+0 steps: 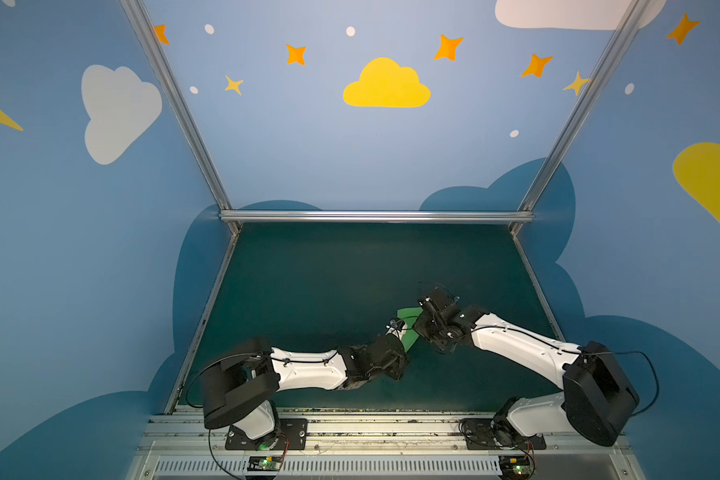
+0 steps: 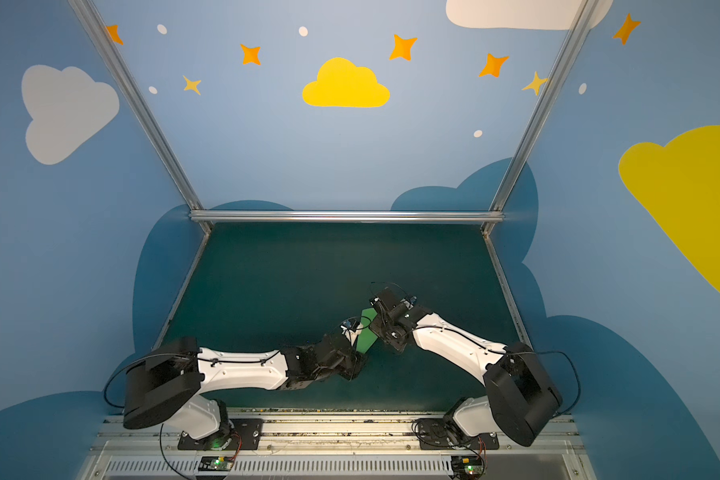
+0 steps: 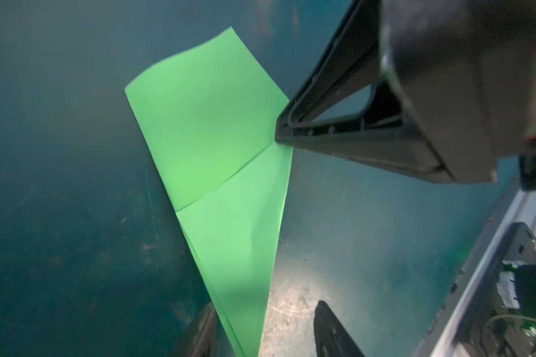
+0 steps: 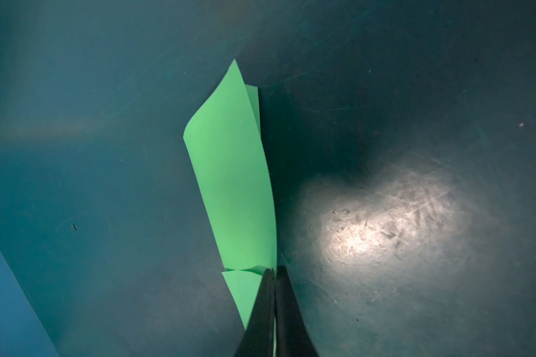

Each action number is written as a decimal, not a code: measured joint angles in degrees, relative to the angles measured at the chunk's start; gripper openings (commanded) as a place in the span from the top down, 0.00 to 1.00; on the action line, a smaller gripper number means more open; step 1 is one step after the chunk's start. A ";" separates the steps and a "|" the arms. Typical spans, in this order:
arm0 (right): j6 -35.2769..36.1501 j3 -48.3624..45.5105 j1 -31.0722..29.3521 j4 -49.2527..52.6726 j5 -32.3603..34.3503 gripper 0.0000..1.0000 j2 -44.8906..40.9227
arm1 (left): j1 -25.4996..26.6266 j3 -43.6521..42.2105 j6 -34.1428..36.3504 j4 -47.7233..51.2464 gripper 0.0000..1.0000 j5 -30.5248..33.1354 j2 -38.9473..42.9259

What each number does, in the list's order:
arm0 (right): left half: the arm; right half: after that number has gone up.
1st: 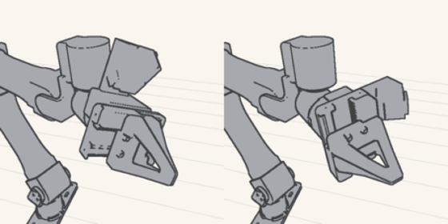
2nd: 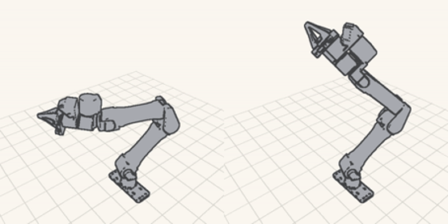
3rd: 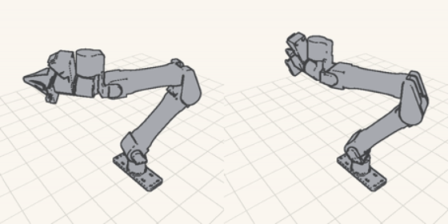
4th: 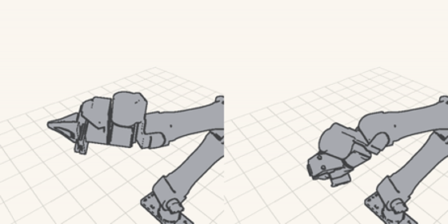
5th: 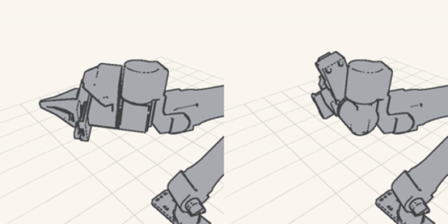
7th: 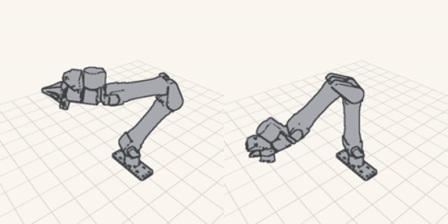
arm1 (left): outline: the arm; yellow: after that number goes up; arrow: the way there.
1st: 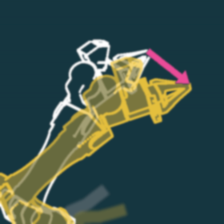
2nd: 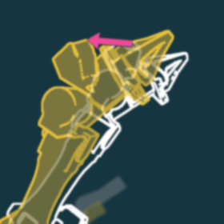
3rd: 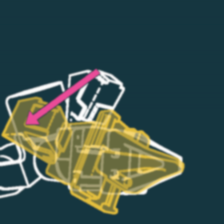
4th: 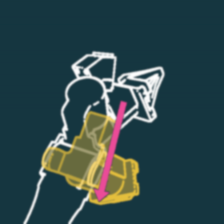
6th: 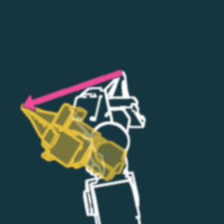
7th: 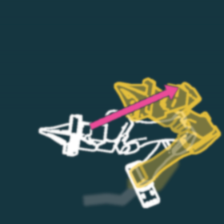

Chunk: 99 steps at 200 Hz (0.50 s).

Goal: Fold a paper plane with a square sheet of paper (fold left side to right side)

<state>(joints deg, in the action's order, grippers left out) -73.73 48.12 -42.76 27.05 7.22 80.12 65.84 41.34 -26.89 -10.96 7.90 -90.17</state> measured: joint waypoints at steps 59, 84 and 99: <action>-0.20 0.00 0.00 0.00 -0.42 1.00 0.00 | 0.46 0.83 1.84 -1.53 0.57 3.08 -1.79; -0.79 0.00 0.00 0.00 -0.72 1.00 0.00 | 0.46 1.57 2.49 -2.69 0.58 3.43 -3.04; -1.01 0.00 0.02 0.00 -0.87 1.00 0.00 | 0.46 1.92 2.69 -3.21 0.58 3.41 -3.72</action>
<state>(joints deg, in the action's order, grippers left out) -74.74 48.12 -42.74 27.05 6.35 80.12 66.30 43.27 -24.21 -14.17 11.31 -93.89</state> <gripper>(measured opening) 0.047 0.417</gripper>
